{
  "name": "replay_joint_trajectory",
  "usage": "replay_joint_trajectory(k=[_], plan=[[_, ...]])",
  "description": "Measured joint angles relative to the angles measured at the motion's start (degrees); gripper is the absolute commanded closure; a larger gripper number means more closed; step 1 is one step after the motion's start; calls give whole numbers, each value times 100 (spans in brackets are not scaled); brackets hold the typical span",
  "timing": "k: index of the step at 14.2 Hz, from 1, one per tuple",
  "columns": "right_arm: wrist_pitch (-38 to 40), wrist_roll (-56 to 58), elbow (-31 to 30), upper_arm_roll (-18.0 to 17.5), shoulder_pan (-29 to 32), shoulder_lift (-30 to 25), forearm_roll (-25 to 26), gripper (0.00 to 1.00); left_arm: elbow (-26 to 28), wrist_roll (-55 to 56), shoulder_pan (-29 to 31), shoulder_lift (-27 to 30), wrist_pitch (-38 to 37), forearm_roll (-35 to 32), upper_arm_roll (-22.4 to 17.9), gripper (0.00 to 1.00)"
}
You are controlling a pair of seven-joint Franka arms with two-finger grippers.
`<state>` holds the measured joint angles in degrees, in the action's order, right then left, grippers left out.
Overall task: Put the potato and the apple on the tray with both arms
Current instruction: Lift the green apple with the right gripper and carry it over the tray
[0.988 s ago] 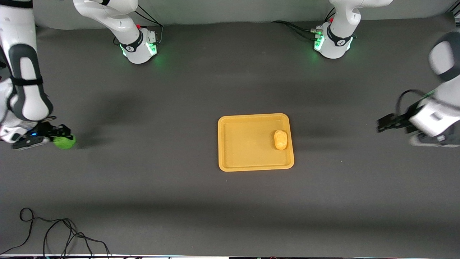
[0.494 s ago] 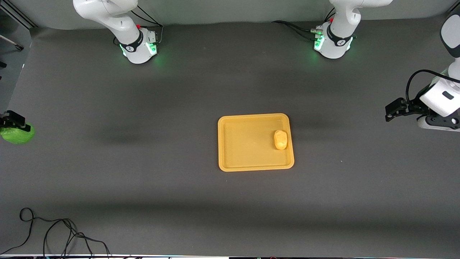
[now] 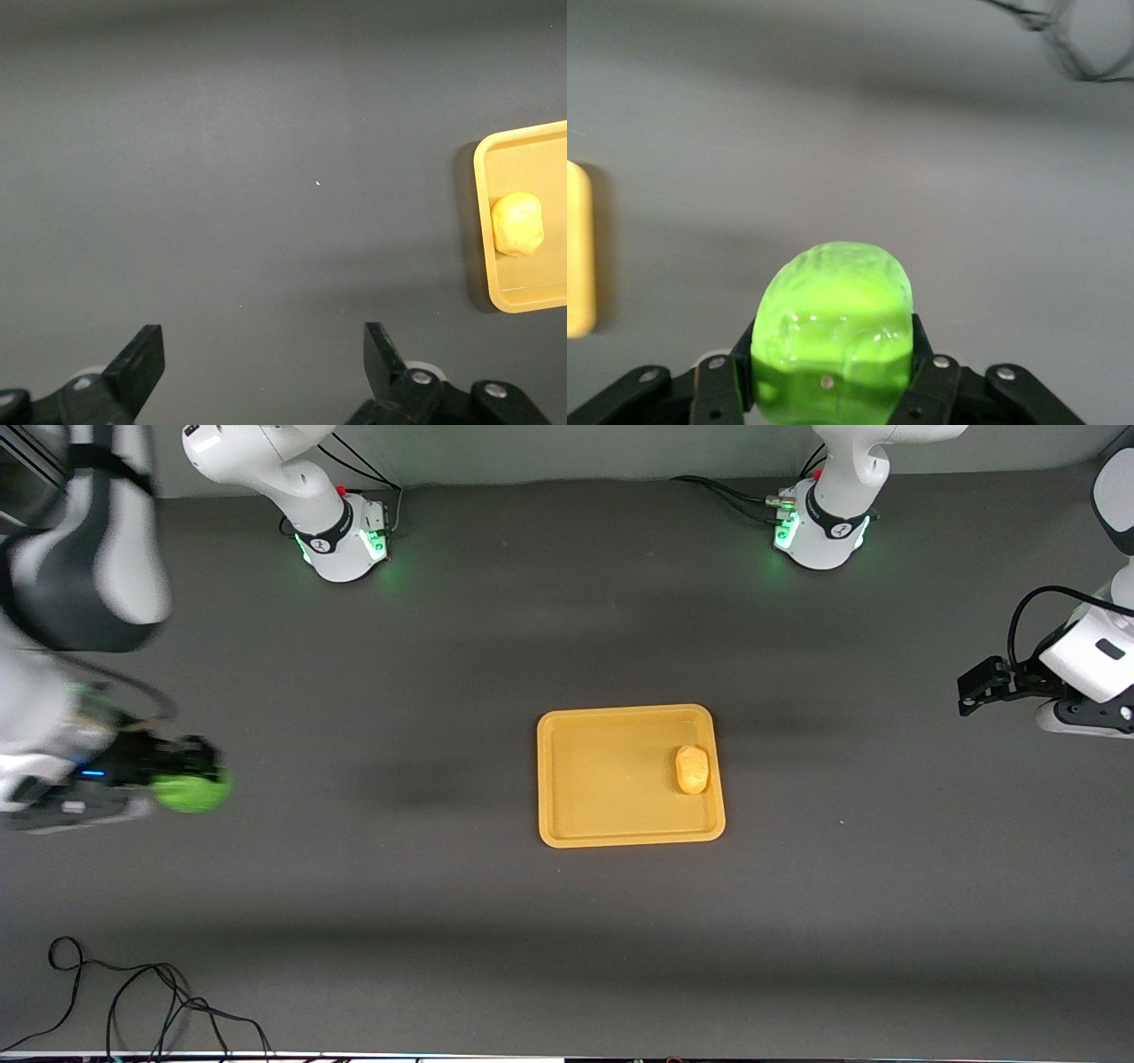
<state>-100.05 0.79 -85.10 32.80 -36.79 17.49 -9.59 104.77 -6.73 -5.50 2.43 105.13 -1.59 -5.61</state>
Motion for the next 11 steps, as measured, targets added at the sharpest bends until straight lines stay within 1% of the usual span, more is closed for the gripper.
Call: replay_joint_trajectory(k=[2, 3, 4, 6, 7, 8, 9, 11], plan=[[-9, -1299, 537, -199, -614, 493, -198, 64, 4, 0, 0, 1, 0, -1, -3, 0], [-11, -1941, 831, -357, -838, 773, -259, 64, 6, 0, 0, 1, 0, -2, -4, 0], [-23, -2637, 1132, -604, -987, 1065, -308, 64, 7, 1, -1, 1, 0, -2, -2, 0], [-70, -3915, 1788, -1337, -1063, 1642, -323, 64, 11, 2, -9, 1, 0, -2, 24, 0], [-95, -4414, 2116, -1689, -1088, 1923, -317, 64, 19, 16, -12, 1, 0, -2, 65, 0], [-115, -4736, 2381, -1915, -1169, 2165, -308, 64, 31, 45, -19, 1, 0, -2, 105, 0], [-143, -4921, 2565, -2001, -1325, 2353, -305, 64, 40, 79, -24, 1, 0, -2, 137, 0], [-292, -5161, 2692, -2020, -1718, 2596, -303, 64, 48, 97, -29, 0, 0, -2, 167, 0]])
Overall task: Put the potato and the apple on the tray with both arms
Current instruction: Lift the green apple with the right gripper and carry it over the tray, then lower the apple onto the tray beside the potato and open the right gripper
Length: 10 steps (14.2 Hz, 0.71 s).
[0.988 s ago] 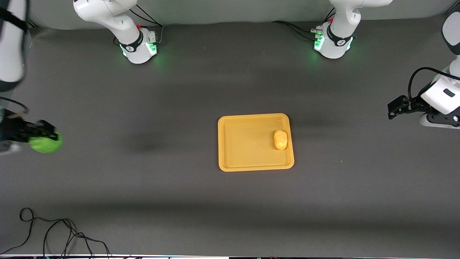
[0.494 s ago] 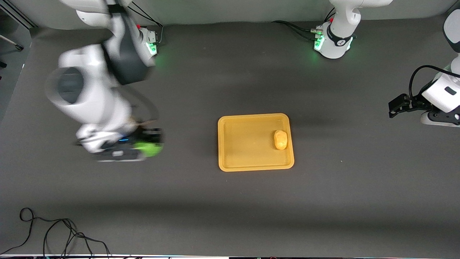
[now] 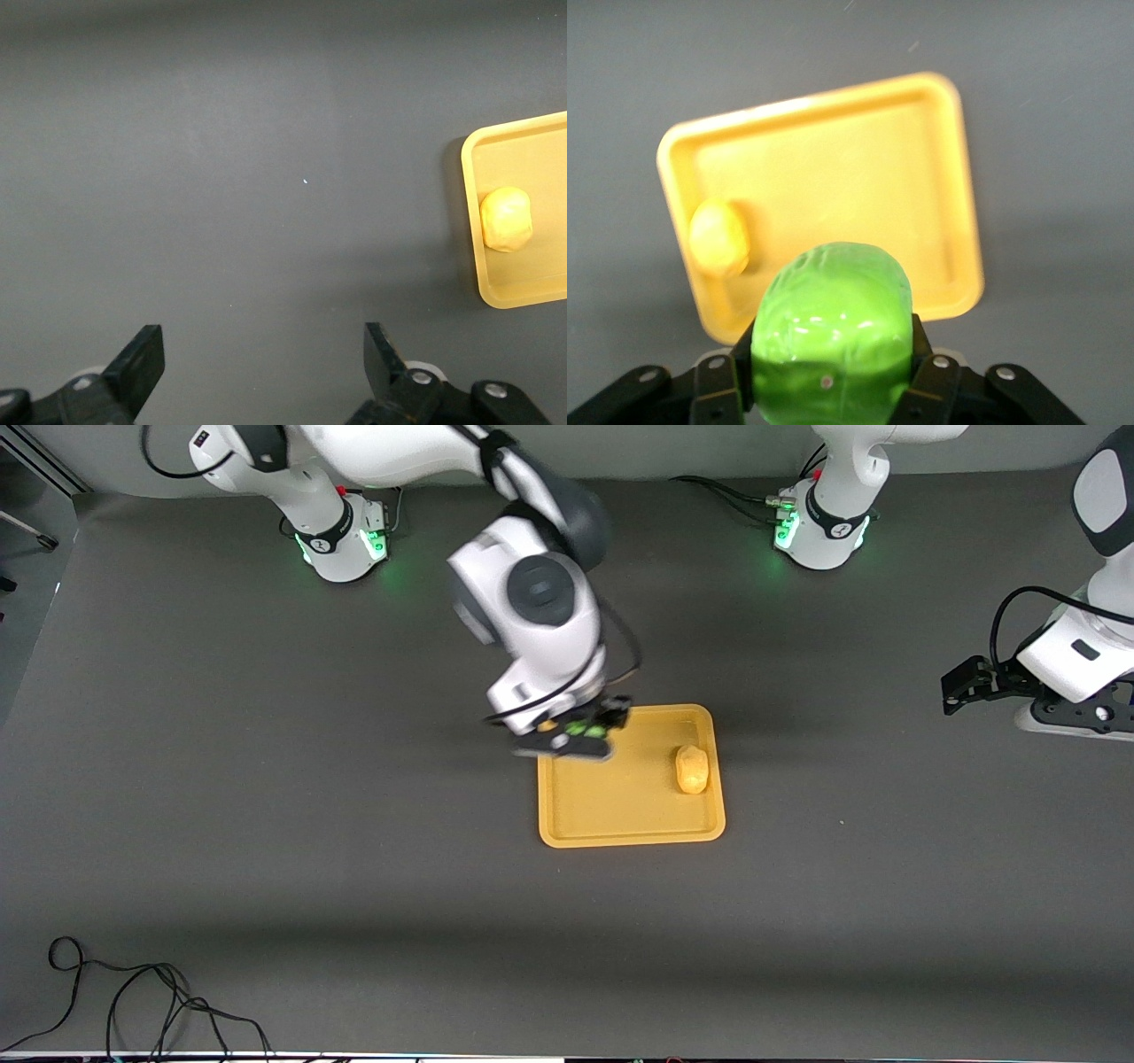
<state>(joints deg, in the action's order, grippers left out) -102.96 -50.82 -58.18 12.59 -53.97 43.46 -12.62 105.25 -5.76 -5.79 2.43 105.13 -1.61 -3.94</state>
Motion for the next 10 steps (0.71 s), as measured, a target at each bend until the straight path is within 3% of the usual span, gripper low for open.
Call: replay_joint_trajectory(k=[3, 10], plan=[[-439, -137, 16, -1, -318, 402, 13, 64, 10, 1, -1, -2, 5, 0, 6, 1], [-1460, -137, 35, 38, -301, 1476, 267, 64, 22, 10, 13, -16, 20, -11, -6, 1]])
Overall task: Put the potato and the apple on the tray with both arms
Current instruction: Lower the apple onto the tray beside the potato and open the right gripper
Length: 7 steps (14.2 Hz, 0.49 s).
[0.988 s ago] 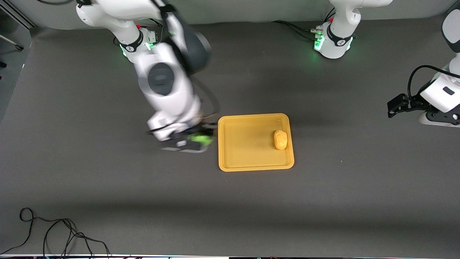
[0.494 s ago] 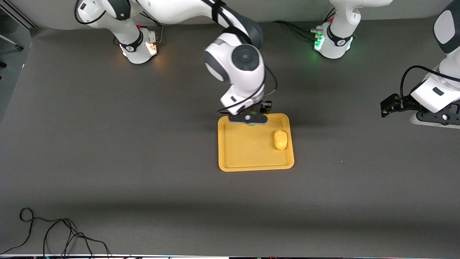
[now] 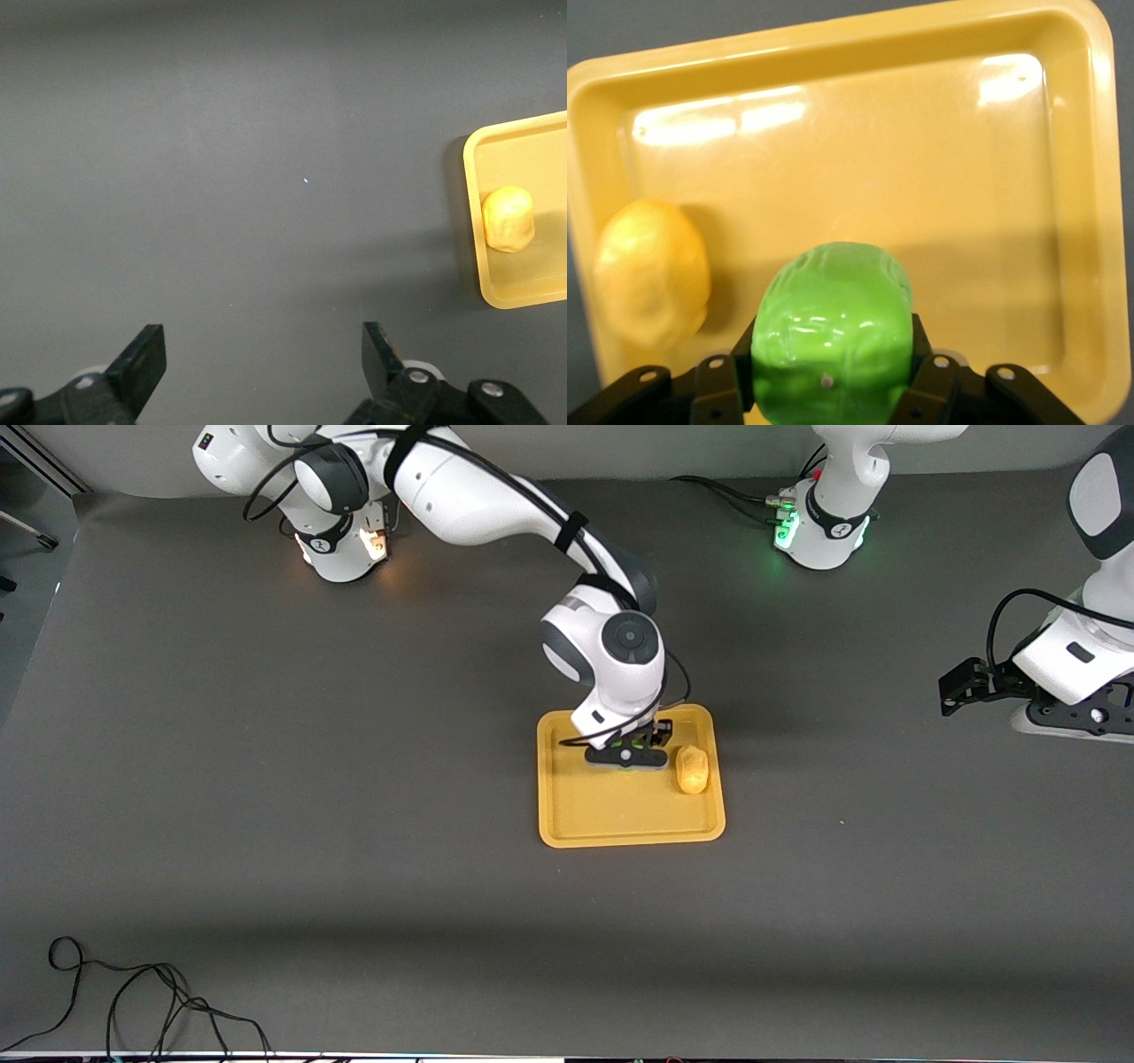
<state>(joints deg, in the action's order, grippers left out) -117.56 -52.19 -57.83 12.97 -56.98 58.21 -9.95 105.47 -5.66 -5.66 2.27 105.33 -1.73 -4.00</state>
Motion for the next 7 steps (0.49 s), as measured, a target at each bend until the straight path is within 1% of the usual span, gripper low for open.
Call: replay_joint_trajectory(k=[3, 4, 5, 6, 7], plan=[[-232, 0, 3, 11, 81, 185, 54, 63, 4, 2, 1, -4, 2, 0, -3, 1], [-311, 0, 0, 11, 102, 241, 55, 61, -4, 2, 1, -4, 4, 0, -3, 1], [-402, 0, -2, 11, 112, 294, 55, 46, -32, 3, 1, -5, 3, 0, -3, 1], [-469, 0, -2, 11, 112, 331, 55, 0, -72, 4, 1, -7, -8, 0, -2, 1], [-512, 0, -2, 11, 109, 349, 55, 0, -111, 4, 1, -9, -20, 0, 1, 1]])
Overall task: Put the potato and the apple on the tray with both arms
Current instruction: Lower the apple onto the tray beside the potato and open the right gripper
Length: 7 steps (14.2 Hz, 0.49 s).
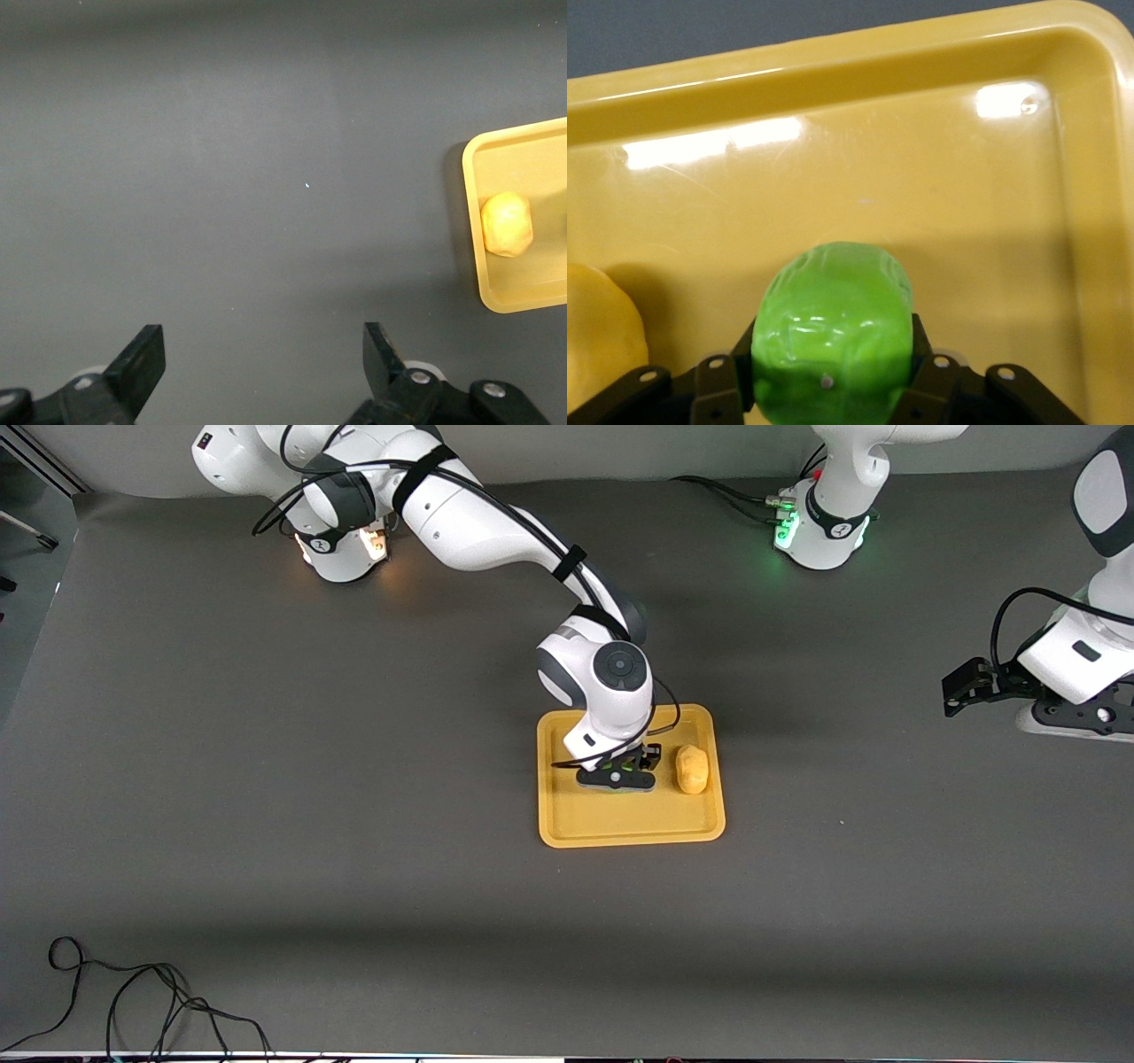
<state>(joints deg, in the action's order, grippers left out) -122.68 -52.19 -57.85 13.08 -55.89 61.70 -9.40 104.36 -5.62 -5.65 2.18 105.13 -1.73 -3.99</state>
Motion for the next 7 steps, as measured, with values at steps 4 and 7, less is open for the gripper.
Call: replay_joint_trajectory(k=[4, 7], plan=[[43, 0, 96, 3, -2, -134, 0, 0, -16, 1, -3, -5, -4, 0, 6, 1], [782, 0, 220, 88, 30, -659, 0, 0, -17, 3, -3, -16, -9, 1, 7, 0]])
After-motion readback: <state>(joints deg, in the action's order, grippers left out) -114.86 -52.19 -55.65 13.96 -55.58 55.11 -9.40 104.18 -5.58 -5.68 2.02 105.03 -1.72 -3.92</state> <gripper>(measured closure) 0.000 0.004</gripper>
